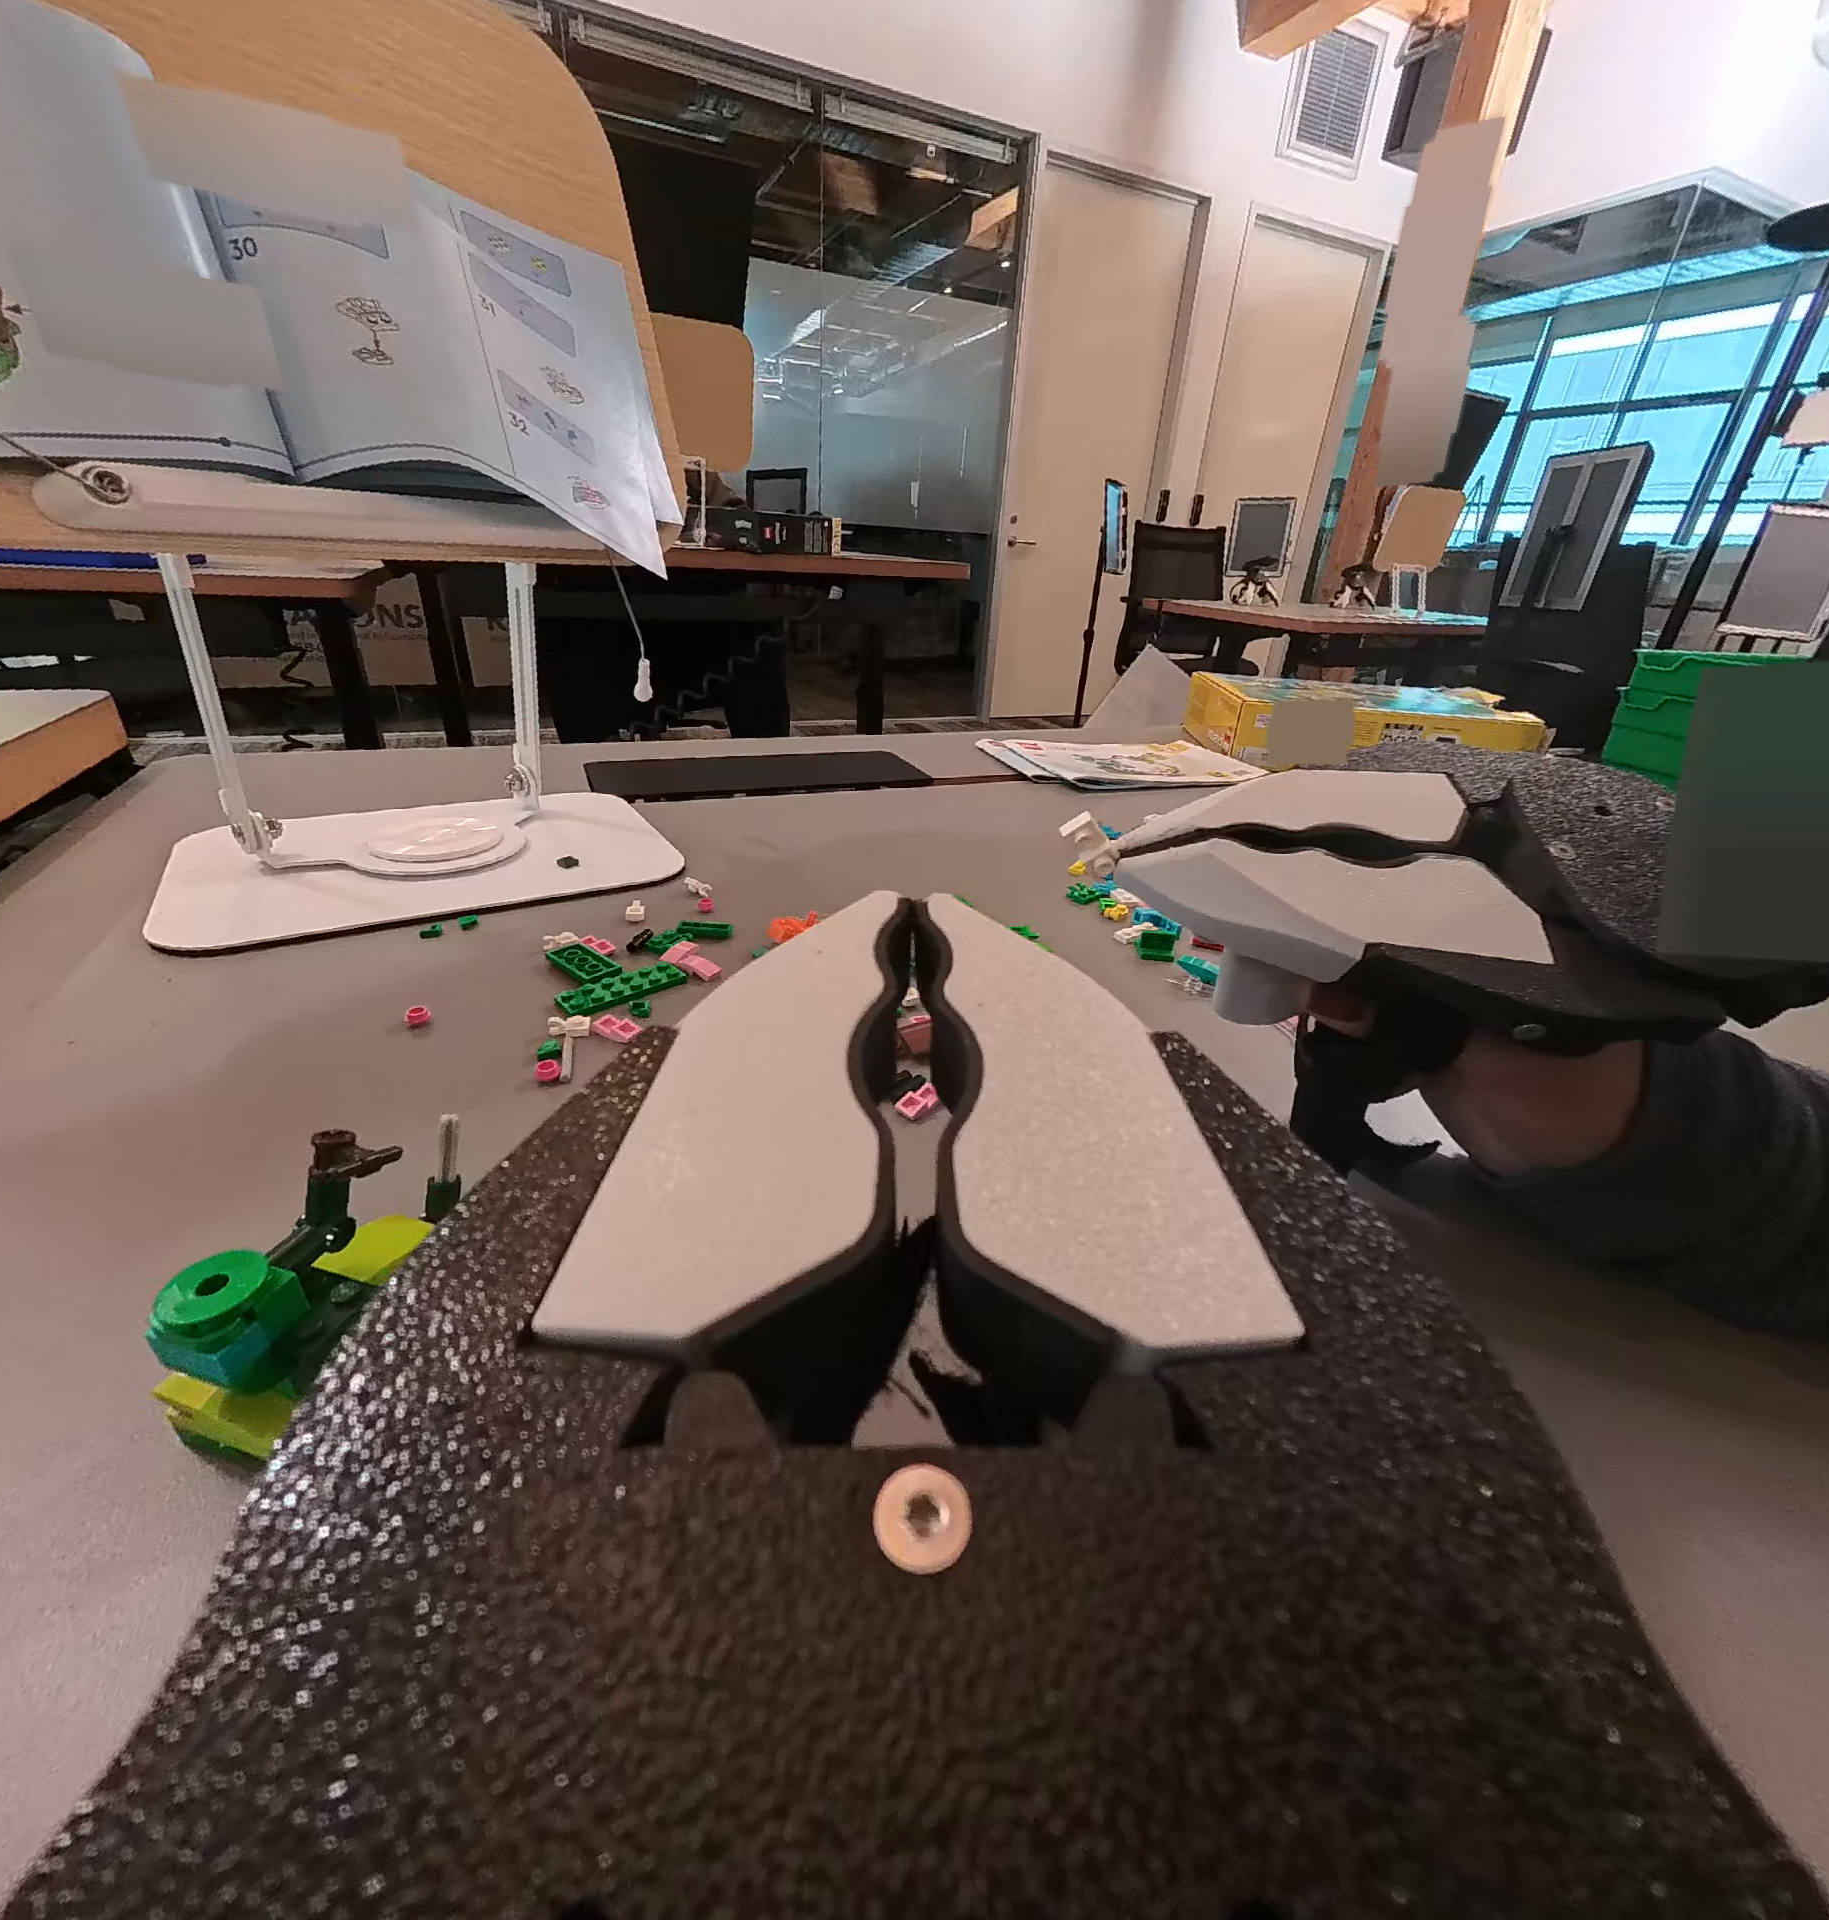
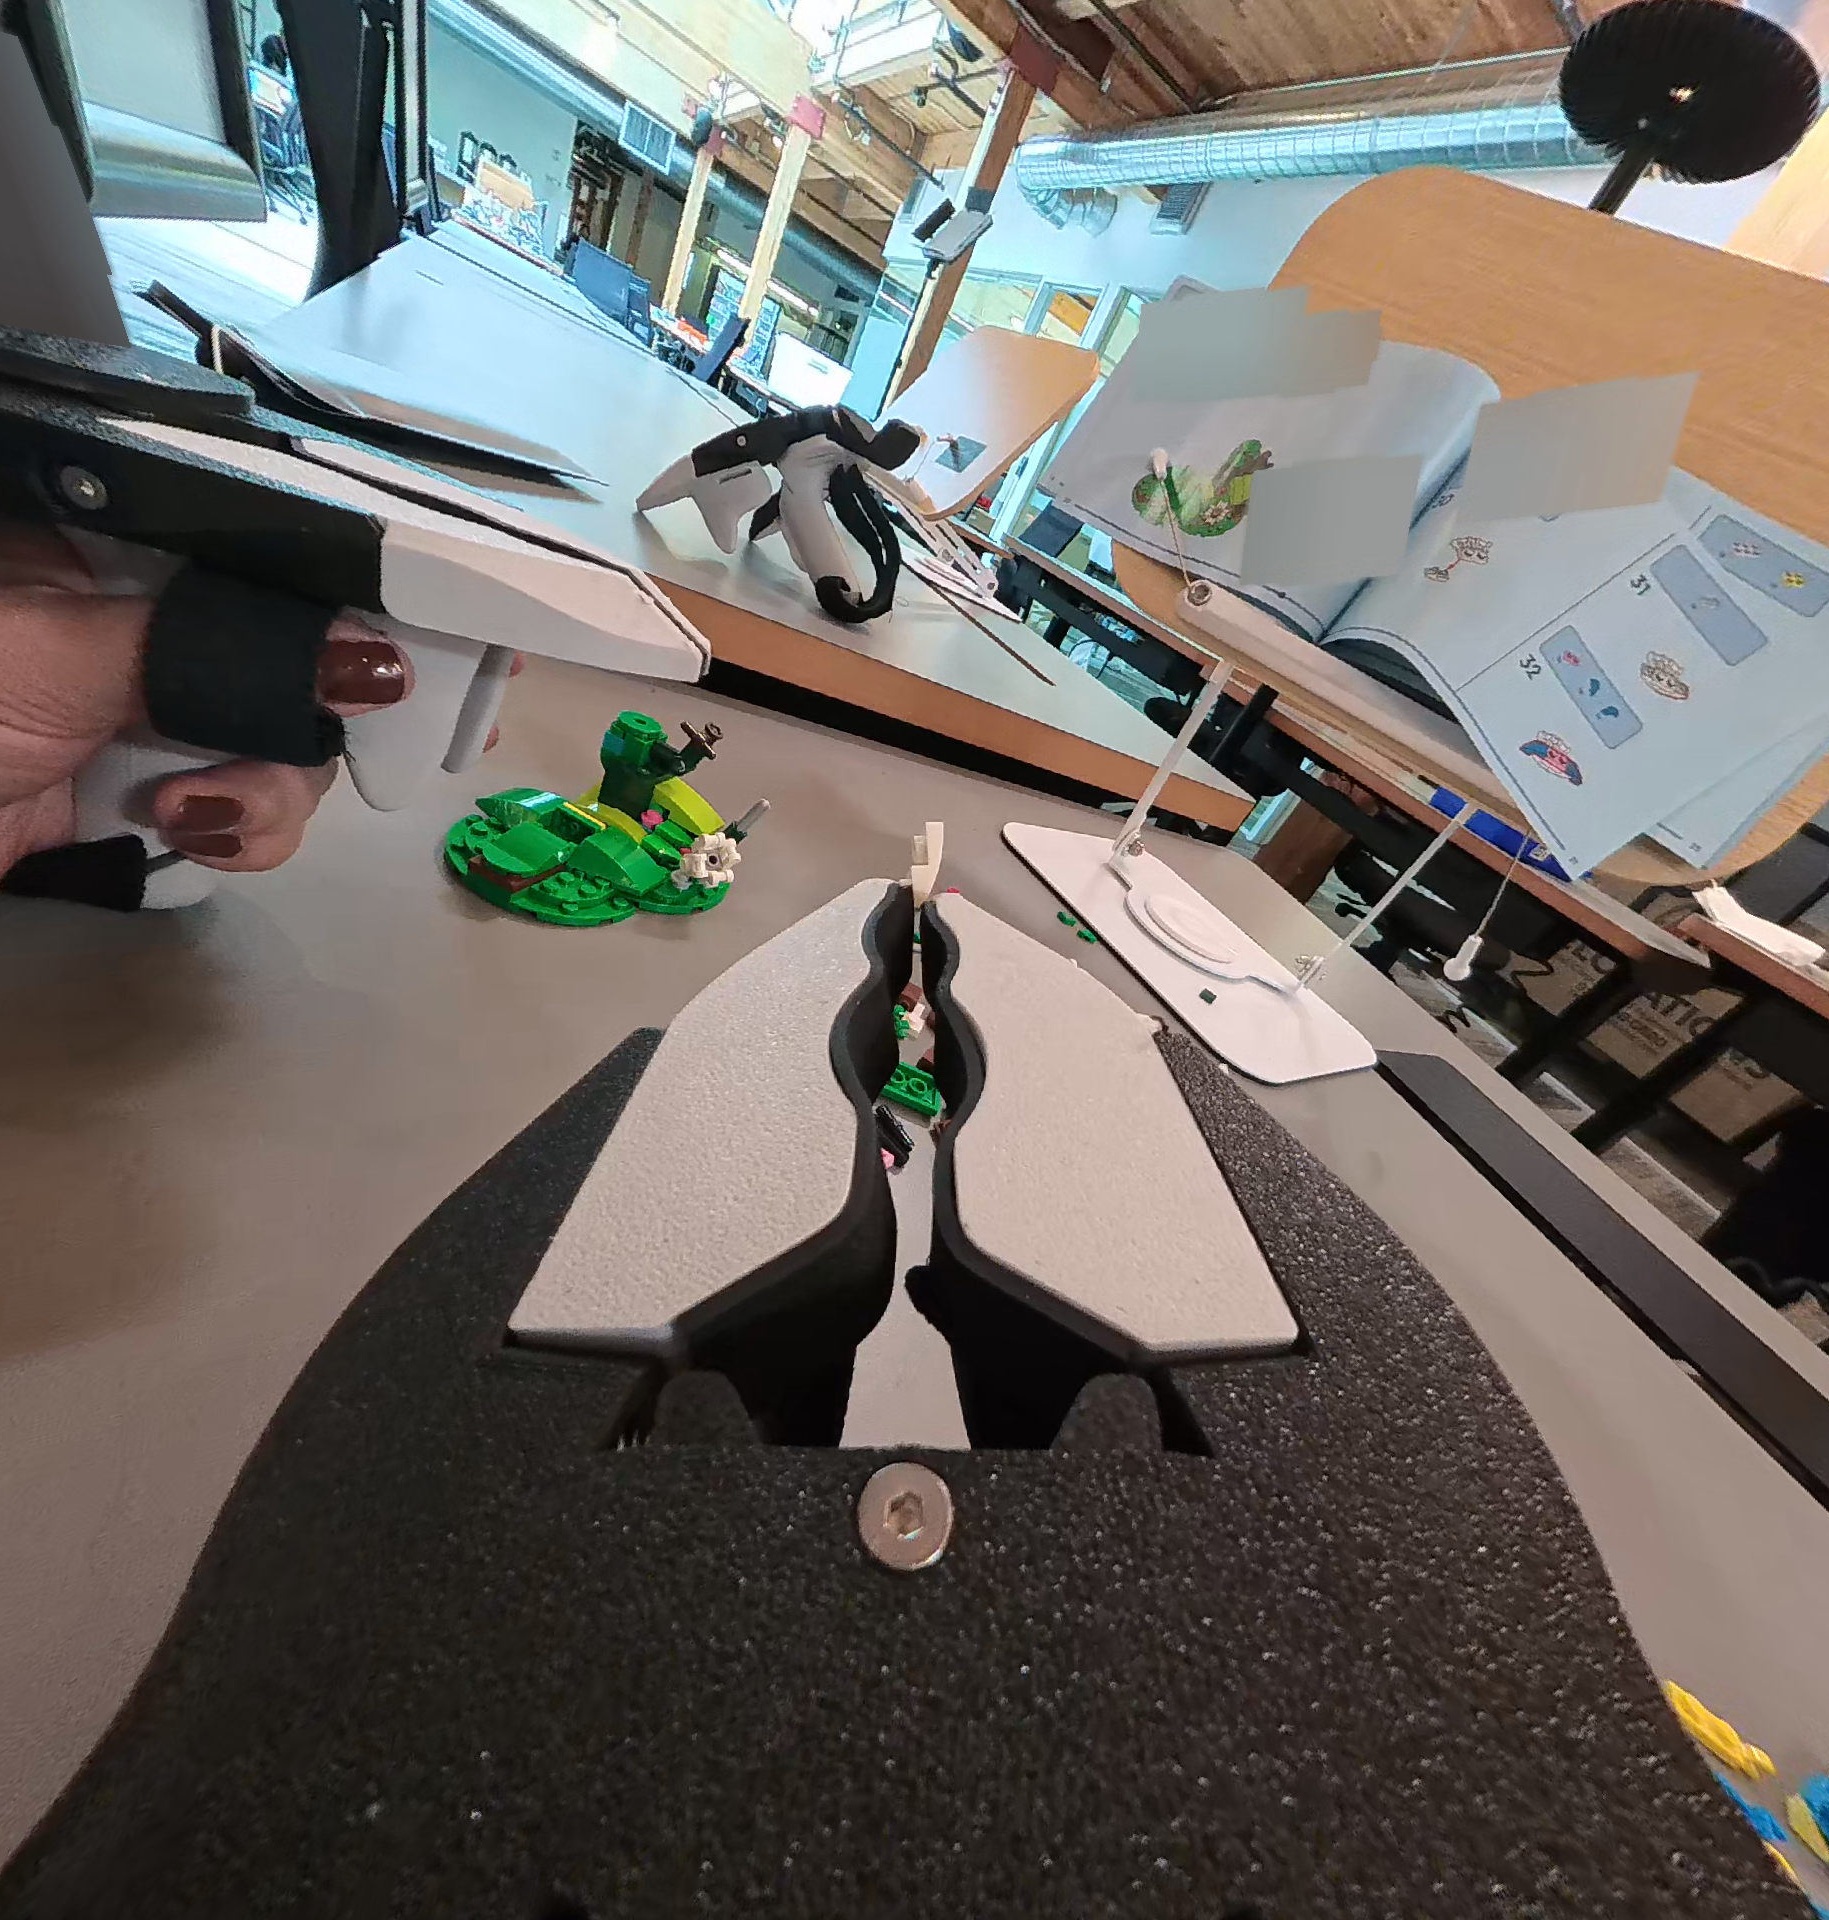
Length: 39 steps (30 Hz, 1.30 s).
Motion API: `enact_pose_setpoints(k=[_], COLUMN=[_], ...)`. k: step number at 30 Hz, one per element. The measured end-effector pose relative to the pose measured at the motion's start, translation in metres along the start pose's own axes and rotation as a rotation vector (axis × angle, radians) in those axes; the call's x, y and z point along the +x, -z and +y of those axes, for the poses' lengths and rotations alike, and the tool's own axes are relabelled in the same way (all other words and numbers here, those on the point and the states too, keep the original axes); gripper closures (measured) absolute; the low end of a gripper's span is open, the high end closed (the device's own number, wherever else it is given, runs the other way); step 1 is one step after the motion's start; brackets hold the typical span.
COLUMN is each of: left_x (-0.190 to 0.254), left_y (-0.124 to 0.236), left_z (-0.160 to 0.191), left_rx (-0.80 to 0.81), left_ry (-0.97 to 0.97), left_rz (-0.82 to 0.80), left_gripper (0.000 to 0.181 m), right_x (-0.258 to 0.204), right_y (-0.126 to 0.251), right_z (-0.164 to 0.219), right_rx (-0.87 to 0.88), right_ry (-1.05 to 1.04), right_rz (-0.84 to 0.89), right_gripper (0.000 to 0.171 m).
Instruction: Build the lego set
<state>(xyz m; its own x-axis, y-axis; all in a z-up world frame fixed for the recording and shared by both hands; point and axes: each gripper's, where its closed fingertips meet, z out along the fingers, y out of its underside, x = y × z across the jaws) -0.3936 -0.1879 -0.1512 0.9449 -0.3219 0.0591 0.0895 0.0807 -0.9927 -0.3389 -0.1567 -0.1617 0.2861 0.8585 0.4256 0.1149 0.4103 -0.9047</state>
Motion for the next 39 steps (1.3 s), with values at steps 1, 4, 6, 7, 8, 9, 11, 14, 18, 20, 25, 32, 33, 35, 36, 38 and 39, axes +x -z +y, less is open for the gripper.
enact_pose_setpoints(k=[1, 4, 6, 7, 8, 9, 11, 14, 18, 20, 25, 32, 33, 35, 36, 38, 39], left_x=[0.001, 0.009, 0.019, 0.023, 0.028, 0.032, 0.038, 0.039, 0.043, 0.044, 0.044, 0.046, 0.046, 0.048, 0.050, 0.052, 0.053], left_y=[0.000, 0.000, -0.001, -0.001, -0.002, -0.002, -0.003, -0.004, -0.004, -0.004, -0.004, -0.002, -0.003, -0.005, -0.006, -0.008, -0.009], left_z=[0.000, -0.001, -0.002, -0.002, -0.002, -0.002, 0.001, 0.003, 0.003, 0.004, 0.005, 0.003, 0.005, 0.012, 0.020, 0.042, 0.054], left_rx=[0.001, 0.012, 0.020, 0.021, 0.020, 0.013, -0.013, -0.030, -0.044, -0.056, -0.067, -0.053, -0.065, -0.129, -0.186, -0.369, -0.480], left_ry=[0.001, 0.018, 0.054, 0.083, 0.113, 0.146, 0.207, 0.276, 0.356, 0.380, 0.403, 0.378, 0.378, 0.352, 0.312, 0.174, 0.107], left_rz=[0.005, 0.066, 0.143, 0.180, 0.220, 0.262, 0.324, 0.361, 0.425, 0.440, 0.450, 0.452, 0.452, 0.443, 0.424, 0.379, 0.363], left_gripper=[0.180, 0.174, 0.167, 0.163, 0.160, 0.158, 0.159, 0.159, 0.159, 0.159, 0.174, 0.174, 0.174, 0.174, 0.174, 0.174, 0.174], right_x=[0.000, -0.004, -0.011, -0.016, -0.020, -0.023, -0.029, -0.034, -0.037, -0.040, -0.045, -0.032, -0.020, 0.010, 0.023, 0.044, 0.053], right_y=[0.000, 0.000, 0.000, 0.001, 0.001, 0.001, 0.002, 0.004, 0.003, 0.003, 0.001, 0.007, 0.010, 0.022, 0.029, 0.046, 0.054], right_z=[0.000, -0.002, -0.006, -0.008, -0.011, -0.012, -0.015, -0.019, -0.017, -0.017, -0.015, -0.019, -0.018, -0.016, -0.013, -0.005, 0.000], right_rx=[0.001, 0.010, 0.029, 0.041, 0.051, 0.059, 0.077, 0.097, 0.087, 0.079, 0.058, 0.070, 0.060, 0.042, 0.037, 0.027, 0.018], right_ry=[0.002, 0.029, 0.074, 0.098, 0.122, 0.143, 0.169, 0.192, 0.250, 0.295, 0.393, 0.393, 0.393, 0.372, 0.343, 0.275, 0.251], right_rz=[0.000, -0.014, -0.043, -0.059, -0.071, -0.082, -0.106, -0.121, -0.120, -0.117, -0.102, -0.055, -0.011, 0.088, 0.123, 0.168, 0.189], right_gripper=[0.171, 0.171, 0.171, 0.171, 0.171, 0.171, 0.171, 0.171, 0.171, 0.171, 0.170, 0.163, 0.163, 0.163, 0.164, 0.165, 0.166])
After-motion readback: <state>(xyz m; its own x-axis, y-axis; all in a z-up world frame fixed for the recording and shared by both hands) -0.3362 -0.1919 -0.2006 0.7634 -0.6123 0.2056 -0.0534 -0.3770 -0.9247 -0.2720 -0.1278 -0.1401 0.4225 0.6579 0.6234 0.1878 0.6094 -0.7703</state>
